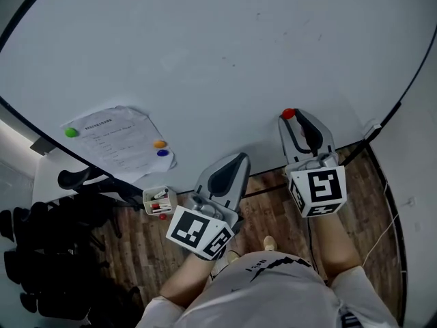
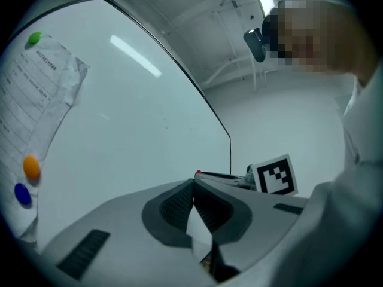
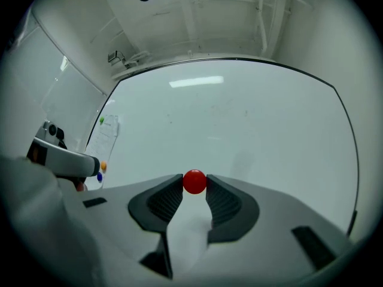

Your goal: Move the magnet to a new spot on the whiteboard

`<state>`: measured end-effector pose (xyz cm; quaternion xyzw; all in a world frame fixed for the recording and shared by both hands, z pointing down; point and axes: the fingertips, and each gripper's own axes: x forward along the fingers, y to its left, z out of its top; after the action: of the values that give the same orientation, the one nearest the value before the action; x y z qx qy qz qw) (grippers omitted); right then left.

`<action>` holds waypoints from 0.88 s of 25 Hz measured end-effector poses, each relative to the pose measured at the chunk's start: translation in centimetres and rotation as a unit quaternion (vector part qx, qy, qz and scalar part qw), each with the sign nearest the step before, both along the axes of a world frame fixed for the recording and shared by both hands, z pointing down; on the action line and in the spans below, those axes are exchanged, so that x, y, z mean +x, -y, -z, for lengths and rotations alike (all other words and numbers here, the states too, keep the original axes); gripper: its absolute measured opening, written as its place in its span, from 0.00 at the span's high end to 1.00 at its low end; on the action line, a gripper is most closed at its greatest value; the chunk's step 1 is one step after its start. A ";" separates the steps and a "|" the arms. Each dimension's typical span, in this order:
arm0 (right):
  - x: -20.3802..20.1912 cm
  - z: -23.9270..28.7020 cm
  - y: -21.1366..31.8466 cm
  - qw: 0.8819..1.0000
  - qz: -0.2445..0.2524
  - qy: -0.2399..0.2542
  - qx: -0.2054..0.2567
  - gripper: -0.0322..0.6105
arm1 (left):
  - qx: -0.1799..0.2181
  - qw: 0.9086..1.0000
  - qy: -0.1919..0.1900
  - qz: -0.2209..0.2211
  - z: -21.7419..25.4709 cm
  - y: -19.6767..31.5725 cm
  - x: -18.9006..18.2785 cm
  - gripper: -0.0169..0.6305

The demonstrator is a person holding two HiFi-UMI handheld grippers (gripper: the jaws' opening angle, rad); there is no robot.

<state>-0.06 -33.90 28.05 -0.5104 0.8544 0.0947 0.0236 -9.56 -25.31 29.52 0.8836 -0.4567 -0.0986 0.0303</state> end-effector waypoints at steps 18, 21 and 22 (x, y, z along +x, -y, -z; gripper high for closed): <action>4.4 5.0 6.3 0.999 -0.017 0.015 0.045 0.75 | -0.008 0.999 0.000 0.033 -0.8 3.7 1.0 0.96; 4.4 5.0 6.3 0.999 -0.018 0.012 0.048 0.75 | -0.007 0.999 0.001 0.033 -0.7 4.1 1.1 0.96; 4.3 5.1 6.3 0.999 -0.017 0.010 0.047 0.75 | -0.007 0.999 0.002 0.033 -0.7 4.2 1.2 0.96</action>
<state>4.26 -40.24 22.97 -0.5239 0.8400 0.1298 0.0547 -8.41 -29.49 30.22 0.8680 -0.4863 -0.0946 0.0325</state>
